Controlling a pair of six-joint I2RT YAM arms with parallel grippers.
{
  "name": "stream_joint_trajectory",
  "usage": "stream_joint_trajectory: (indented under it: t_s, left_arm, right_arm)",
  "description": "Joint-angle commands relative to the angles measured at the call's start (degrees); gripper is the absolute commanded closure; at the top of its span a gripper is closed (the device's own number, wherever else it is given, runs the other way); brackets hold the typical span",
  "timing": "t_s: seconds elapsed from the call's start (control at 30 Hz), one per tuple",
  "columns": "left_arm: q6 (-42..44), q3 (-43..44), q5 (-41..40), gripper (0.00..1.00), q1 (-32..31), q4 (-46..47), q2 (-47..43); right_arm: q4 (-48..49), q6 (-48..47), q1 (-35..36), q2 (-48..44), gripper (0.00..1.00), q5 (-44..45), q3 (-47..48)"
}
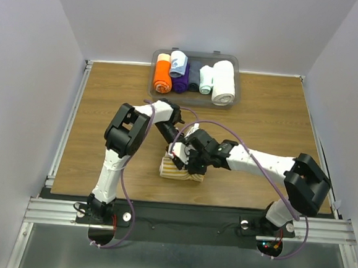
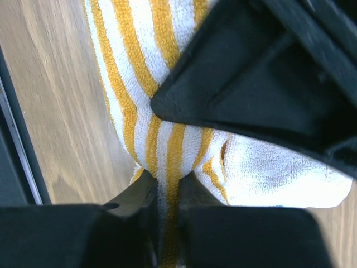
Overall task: Roll the towels
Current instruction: Roll the towel
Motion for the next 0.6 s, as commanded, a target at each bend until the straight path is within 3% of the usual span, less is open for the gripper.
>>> stream_joint_trajectory:
  t_s: [0.0, 0.27, 0.4, 0.57]
  left_arm:
    - [1.6, -0.8, -6.2, 0.66, 4.9, 6.0, -8.1]
    - [-0.1, -3.1, -9.1, 0.56, 13.7, 11.2, -23.9]
    - [-0.3, -5.5, -8.2, 0.51, 20.5, 14.5, -29.0]
    - [0.9, -10.6, -8.5, 0.49, 23.9, 15.9, -32.3]
  right_arm:
    - [-1.7, -0.8, -3.6, -2.1, 0.99, -13.3, -3.9]
    - [-4.8, 0.4, -7.1, 1.3, 1.00, -22.7, -1.3]
    - [-6.5, 0.7, -8.2, 4.6, 1.00, -26.6, 0.5]
    - [-8.3, -0.8, -8.1, 7.6, 0.99, -27.3, 2.8]
